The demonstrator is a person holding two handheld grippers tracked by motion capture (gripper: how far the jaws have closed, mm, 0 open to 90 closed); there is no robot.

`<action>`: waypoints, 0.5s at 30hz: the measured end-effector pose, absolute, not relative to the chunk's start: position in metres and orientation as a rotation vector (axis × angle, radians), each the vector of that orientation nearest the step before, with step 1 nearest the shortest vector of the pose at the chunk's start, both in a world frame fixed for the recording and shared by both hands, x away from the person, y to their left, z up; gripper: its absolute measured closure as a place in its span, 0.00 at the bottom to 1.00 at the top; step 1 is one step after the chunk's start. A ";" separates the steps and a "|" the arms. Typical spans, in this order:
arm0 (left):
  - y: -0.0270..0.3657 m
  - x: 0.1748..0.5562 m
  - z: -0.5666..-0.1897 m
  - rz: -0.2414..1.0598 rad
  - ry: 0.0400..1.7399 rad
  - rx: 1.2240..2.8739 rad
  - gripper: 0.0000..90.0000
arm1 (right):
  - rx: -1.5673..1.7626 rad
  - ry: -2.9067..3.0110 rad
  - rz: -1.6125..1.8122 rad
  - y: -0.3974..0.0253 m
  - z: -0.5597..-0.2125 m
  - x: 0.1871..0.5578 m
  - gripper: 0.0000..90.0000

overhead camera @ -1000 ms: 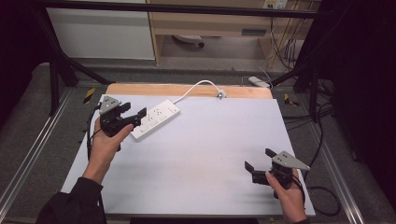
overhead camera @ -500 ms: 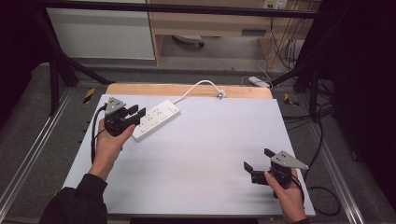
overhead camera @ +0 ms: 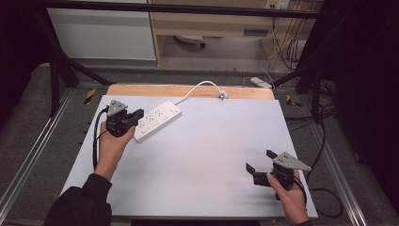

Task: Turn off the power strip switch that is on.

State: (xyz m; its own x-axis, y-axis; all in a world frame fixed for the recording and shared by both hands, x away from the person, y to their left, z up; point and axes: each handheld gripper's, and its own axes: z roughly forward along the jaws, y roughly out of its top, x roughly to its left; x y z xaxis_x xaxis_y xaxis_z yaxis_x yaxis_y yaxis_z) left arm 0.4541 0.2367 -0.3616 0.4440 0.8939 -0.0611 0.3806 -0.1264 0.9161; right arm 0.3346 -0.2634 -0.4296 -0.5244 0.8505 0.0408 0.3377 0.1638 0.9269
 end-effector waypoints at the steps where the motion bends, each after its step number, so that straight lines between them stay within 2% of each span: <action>1: 0.237 0.454 -0.362 0.651 1.114 1.709 0.98 | 1.121 1.947 1.346 -0.263 -0.430 0.335 0.03; 15: 0.244 0.456 -0.377 0.622 1.166 1.741 1.00 | 1.122 1.947 1.345 -0.264 -0.430 0.335 0.03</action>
State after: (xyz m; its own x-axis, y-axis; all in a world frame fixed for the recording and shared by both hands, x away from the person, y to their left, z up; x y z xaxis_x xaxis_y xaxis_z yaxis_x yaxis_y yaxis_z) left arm 0.4565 0.2436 -0.3765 0.4234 0.9025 -0.0783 0.4376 -0.1281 0.8900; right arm 0.3349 -0.2636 -0.4298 -0.5239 0.8509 0.0394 0.3377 0.1650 0.9267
